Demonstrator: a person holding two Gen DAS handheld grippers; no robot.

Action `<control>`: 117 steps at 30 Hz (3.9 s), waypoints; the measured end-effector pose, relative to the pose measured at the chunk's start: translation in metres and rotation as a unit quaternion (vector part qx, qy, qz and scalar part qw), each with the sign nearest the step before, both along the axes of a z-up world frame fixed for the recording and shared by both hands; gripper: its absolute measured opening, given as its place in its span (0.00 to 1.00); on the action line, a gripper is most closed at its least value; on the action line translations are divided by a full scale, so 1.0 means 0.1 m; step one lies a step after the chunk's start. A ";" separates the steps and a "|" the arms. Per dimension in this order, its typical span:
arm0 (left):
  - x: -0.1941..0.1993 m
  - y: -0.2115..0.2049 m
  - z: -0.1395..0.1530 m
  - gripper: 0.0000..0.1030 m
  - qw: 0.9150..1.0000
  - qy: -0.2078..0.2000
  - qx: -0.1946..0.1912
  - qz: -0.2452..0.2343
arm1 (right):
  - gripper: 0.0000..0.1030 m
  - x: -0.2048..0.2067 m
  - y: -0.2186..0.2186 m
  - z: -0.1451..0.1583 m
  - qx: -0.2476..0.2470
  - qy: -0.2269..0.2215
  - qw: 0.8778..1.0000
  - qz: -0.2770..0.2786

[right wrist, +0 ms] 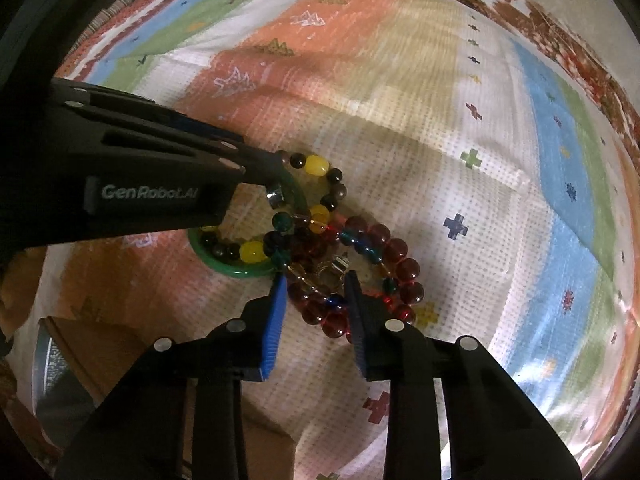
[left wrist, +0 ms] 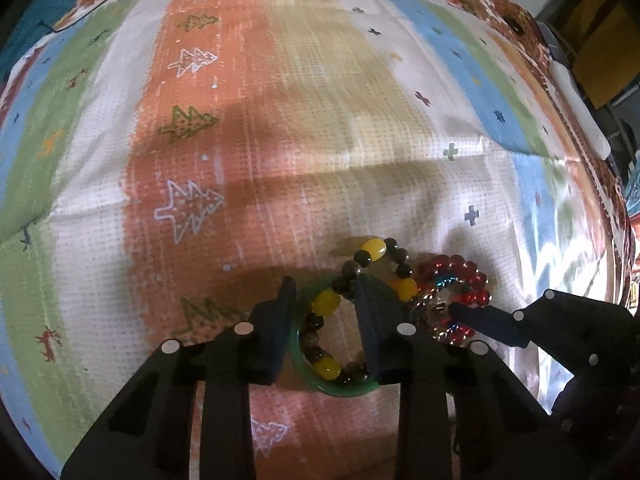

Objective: Organize jewelry
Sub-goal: 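Grasp the yellow-black bead bracelet with the left tool while the right grasps the multicolour bracelet, then carry the yellow-black bracelet over the tin with the left tool while the right opens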

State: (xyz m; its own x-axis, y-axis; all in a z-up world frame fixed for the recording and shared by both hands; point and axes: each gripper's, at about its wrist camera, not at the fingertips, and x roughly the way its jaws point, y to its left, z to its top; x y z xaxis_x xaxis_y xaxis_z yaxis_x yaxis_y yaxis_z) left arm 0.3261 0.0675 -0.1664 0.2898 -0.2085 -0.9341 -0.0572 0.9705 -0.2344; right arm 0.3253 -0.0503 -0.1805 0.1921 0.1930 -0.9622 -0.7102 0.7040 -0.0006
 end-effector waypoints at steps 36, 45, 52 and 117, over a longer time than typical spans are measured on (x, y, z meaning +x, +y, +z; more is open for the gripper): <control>-0.30 -0.15 0.53 0.10 0.997 -0.042 0.066 0.011 | 0.13 -0.07 -0.15 0.19 0.016 -0.017 0.999 -0.025; -0.29 -0.10 0.47 0.10 0.997 -0.036 0.062 0.016 | 0.13 -0.07 -0.11 0.10 0.003 -0.012 1.000 -0.018; -0.31 -0.12 0.55 0.10 0.997 -0.047 0.065 0.018 | 0.12 -0.08 -0.17 0.26 0.019 -0.040 0.998 -0.034; -1.76 -0.54 1.56 0.10 0.982 -0.171 0.072 0.035 | 0.06 -0.67 -0.79 1.06 0.069 -0.099 0.982 -0.143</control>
State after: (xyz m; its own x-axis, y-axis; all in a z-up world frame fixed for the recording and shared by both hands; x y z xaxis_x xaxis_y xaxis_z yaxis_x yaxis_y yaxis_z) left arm 0.1500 0.0139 -0.0102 0.6003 -0.0500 -0.7982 -0.0661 0.9915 -0.1119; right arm 0.2584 -0.1297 -0.0747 0.4386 0.2299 -0.8688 -0.4791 0.8777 -0.0096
